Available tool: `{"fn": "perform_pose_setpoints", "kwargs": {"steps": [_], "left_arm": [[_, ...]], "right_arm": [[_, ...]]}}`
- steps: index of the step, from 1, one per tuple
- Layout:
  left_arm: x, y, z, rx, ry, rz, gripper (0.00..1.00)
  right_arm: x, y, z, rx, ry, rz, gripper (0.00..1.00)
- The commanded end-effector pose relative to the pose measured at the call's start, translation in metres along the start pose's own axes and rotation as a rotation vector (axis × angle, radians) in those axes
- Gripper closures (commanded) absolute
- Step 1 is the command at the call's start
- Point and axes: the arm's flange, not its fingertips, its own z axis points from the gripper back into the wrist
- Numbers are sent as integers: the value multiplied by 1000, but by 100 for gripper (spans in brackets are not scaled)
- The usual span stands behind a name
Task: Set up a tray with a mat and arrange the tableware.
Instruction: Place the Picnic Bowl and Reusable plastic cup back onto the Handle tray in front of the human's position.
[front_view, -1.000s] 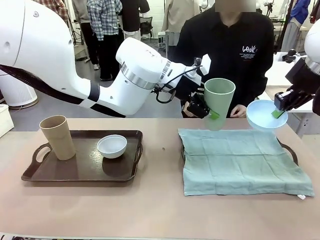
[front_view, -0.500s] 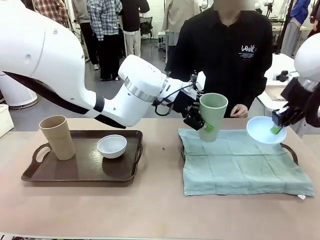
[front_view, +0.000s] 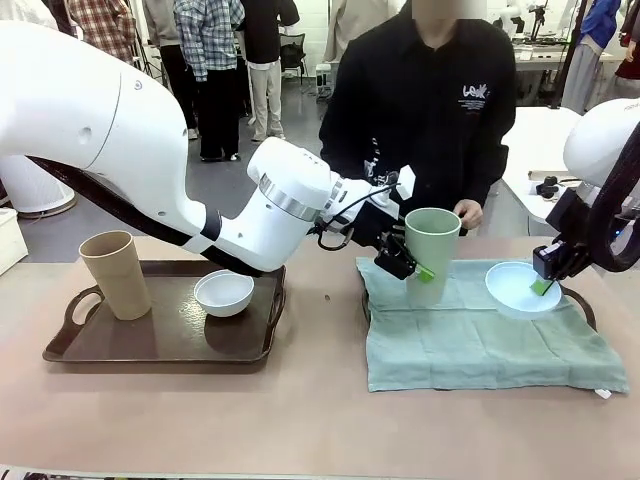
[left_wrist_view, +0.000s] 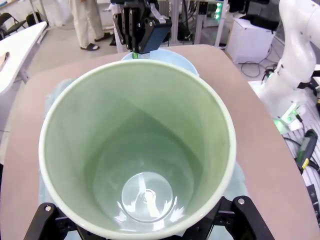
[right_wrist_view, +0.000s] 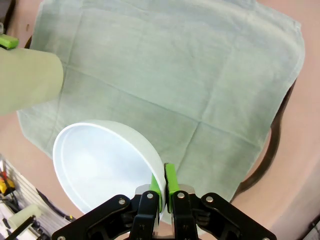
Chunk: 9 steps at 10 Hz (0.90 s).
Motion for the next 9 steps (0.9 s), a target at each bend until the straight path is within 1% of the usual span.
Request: {"fn": "perform_pose_setpoints", "kwargs": {"steps": [1,2,3,5,6,9], "left_arm": [[1,-1,-1,-2,-3,1,15],[-4,-1,-5,-17,-45,17,15],[-8,-2,-13,-41,-42,17,15],[-13,0,-23,-32,-46,11,15],[-15,0,-29,-28,-23,-8,15],[-23,5,-43,-36,-5,-13,15]], "right_arm": [[0,-1,-2,2,3,-2,95],[5,-5,-13,6,37,-21,95],[8,-6,-21,20,47,-13,95],[12,-13,-32,19,51,-14,95],[14,-15,-37,15,56,-13,95],[19,-23,-56,2,25,17,95]]}}
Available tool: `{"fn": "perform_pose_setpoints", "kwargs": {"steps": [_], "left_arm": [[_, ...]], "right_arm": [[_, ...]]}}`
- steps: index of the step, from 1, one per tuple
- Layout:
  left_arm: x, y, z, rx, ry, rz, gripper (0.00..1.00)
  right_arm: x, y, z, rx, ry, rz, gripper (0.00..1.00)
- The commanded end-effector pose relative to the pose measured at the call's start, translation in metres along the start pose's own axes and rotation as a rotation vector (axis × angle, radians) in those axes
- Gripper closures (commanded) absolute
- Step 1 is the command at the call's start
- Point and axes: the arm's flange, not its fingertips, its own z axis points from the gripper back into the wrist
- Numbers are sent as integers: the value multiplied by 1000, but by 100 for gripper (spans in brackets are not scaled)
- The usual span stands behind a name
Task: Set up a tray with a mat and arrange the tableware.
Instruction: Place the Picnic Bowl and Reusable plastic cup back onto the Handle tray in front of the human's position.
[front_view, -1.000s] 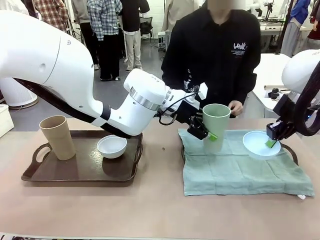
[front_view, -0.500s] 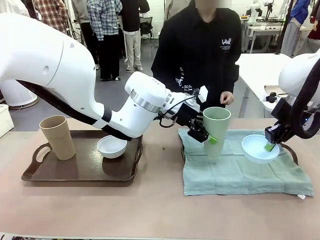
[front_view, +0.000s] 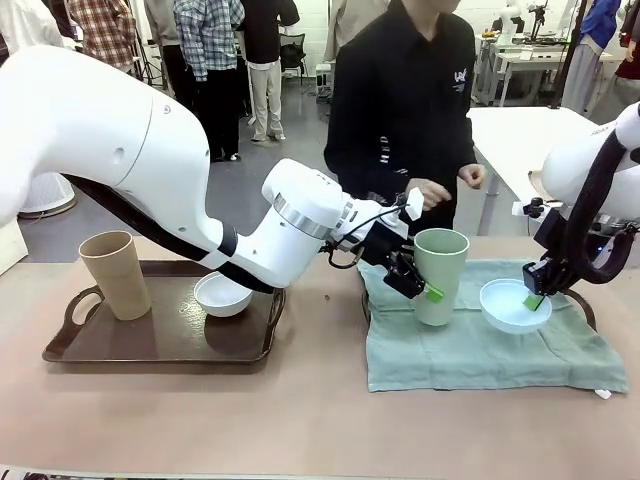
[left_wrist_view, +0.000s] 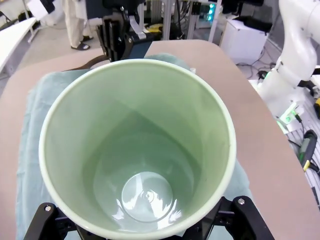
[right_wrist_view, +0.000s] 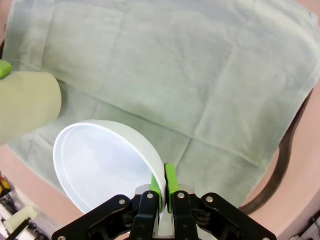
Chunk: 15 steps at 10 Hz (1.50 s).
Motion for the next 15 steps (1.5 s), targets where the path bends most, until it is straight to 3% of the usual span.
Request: {"fn": "perform_pose_setpoints", "kwargs": {"steps": [1,5,6,7,8,9,15], "left_arm": [[-1,6,-6,12,19,-38,15],[-4,6,-9,19,31,-47,15],[-4,6,-9,15,35,-59,0],[-4,6,-8,17,37,-58,0],[-3,7,-6,20,41,-50,0],[-4,8,-3,25,62,-23,0],[-8,4,35,-38,260,193,0]], "right_arm": [[7,-11,-15,7,-61,39,95],[7,-21,-31,-5,-81,51,95],[7,-21,-32,-1,-73,54,35],[6,-19,-27,-15,-74,46,35],[5,-16,-18,-38,-81,20,0],[1,-14,-5,-69,-84,-1,71],[-35,19,78,-189,-177,-17,71]]}}
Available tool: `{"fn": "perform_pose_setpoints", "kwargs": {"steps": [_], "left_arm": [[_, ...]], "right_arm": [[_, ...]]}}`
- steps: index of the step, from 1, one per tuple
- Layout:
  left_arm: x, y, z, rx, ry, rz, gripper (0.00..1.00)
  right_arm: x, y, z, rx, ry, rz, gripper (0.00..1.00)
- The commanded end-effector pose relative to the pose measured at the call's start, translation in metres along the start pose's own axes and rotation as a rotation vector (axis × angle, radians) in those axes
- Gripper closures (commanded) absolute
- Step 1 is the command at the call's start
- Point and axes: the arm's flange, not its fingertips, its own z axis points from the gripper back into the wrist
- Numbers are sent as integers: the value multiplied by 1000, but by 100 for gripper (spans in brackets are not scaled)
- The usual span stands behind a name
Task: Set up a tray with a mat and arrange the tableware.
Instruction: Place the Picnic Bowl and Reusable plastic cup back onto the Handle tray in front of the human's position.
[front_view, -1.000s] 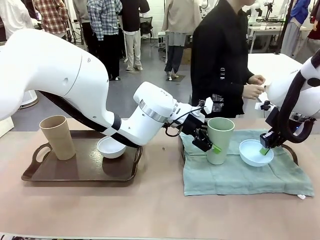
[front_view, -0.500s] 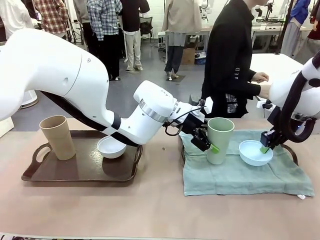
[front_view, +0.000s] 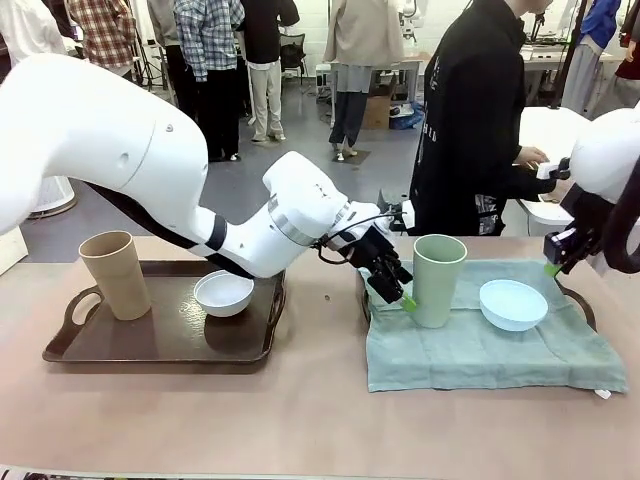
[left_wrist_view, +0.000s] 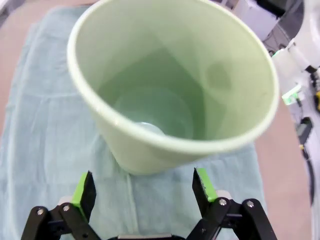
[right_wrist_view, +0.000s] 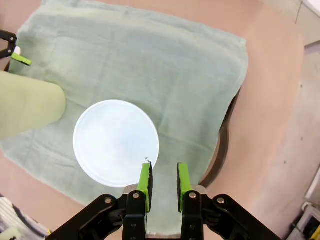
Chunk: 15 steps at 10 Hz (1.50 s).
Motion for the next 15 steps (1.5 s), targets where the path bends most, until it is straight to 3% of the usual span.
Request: {"fn": "perform_pose_setpoints", "kwargs": {"steps": [1,4,6,8,9,10,11,12,13,14,15], "left_arm": [[13,-15,37,-13,82,63,0],[52,-58,100,120,337,202,0],[70,-84,145,286,636,252,0],[79,-100,174,352,777,306,0],[80,-108,190,389,836,349,0],[82,-110,202,406,860,375,0],[81,-113,213,429,861,408,0],[79,-118,224,443,859,436,0],[77,-125,234,463,836,459,0],[76,-134,251,523,776,485,0],[79,-117,226,432,856,422,0]], "right_arm": [[-16,8,17,-43,13,-27,71],[-32,17,51,-67,41,-61,71],[-37,23,70,-104,78,-59,71],[-45,39,100,-133,89,-29,71],[-50,49,118,-125,78,-12,50],[-53,55,131,-103,64,-32,50],[-57,63,140,-92,52,-43,30],[-62,72,150,-76,37,-46,47],[-67,77,158,-82,25,-52,11],[-69,79,161,-73,14,-59,27],[-64,75,158,-37,-3,-67,0]]}}
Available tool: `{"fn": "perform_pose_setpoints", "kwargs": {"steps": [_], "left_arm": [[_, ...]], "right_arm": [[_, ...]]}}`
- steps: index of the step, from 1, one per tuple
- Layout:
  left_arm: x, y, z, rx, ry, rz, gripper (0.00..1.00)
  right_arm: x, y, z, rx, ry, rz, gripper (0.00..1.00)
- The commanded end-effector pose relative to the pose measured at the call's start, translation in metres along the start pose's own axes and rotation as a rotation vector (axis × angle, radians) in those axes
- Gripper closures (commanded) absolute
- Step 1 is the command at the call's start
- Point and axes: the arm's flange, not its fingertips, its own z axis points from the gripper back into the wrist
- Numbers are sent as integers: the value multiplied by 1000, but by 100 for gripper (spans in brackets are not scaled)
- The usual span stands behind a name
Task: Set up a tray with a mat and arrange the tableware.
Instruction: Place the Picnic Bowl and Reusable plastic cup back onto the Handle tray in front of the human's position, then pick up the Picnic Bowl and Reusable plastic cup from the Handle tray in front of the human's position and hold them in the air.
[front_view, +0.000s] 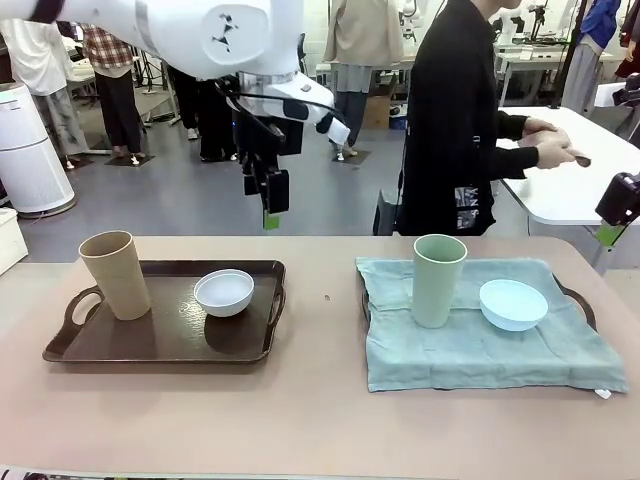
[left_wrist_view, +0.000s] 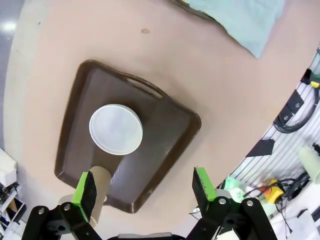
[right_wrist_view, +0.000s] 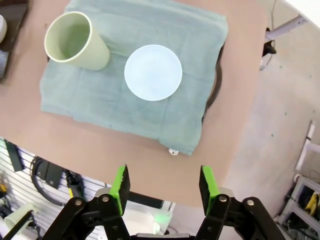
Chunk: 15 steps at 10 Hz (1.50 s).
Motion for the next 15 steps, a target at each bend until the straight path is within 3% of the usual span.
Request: {"fn": "perform_pose_setpoints", "kwargs": {"steps": [1,12,13,15], "left_arm": [[10,-4,-15,-16,23,-41,0],[11,-5,-18,-24,22,-23,0],[-6,6,-6,-26,91,119,0],[-110,41,8,-97,133,445,0]], "right_arm": [[1,-1,-3,-15,10,10,0],[0,0,-1,-3,2,3,0],[-1,-10,6,-16,10,-137,0],[-23,-34,8,1,14,-244,0]]}}
